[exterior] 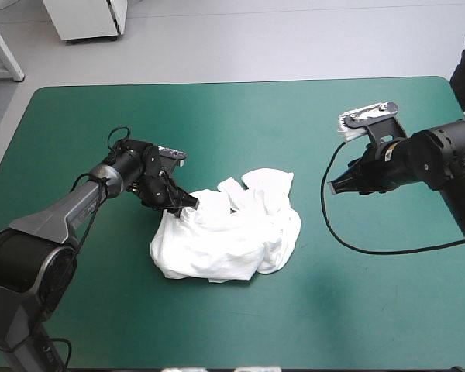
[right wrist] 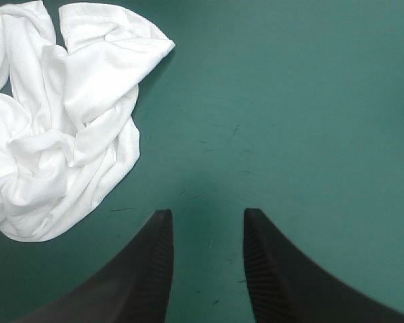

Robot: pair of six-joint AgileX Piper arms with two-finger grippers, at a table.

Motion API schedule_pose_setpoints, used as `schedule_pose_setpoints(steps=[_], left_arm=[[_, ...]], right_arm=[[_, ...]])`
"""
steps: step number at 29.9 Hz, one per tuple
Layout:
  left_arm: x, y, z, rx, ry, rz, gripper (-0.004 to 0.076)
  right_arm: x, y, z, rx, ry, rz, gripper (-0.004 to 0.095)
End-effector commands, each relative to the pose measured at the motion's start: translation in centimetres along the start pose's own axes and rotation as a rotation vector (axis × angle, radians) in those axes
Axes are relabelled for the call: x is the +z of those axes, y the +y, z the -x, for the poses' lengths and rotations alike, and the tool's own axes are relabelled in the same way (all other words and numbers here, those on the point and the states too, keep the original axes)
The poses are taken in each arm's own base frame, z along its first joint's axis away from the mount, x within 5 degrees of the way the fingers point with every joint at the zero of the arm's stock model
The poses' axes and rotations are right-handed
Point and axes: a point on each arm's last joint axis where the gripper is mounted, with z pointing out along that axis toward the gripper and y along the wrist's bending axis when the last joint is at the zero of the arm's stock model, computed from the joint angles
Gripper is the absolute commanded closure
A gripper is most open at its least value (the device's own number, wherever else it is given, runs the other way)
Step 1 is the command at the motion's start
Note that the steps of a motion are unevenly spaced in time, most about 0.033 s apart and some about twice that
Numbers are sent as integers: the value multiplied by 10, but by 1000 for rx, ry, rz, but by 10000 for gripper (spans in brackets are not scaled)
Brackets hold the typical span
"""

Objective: Fold the cloth

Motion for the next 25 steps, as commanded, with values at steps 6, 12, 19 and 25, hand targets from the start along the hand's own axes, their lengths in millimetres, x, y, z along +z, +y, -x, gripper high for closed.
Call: schedule_pose_setpoints(steps=[6, 12, 19, 25], left_arm=[[9, -8, 5, -17, 14, -67, 475], [11, -7, 5, -9, 21, -58, 726], [11, -7, 4, 19, 28, -57, 734], [11, -7, 4, 10, 28, -57, 734]], right_arm=[[-10, -1, 6, -13, -74, -13, 575], [11, 2, 12, 1, -27, 22, 562], [59, 11, 19, 46, 100, 148, 336], [112, 21, 18, 38, 263, 219, 335]])
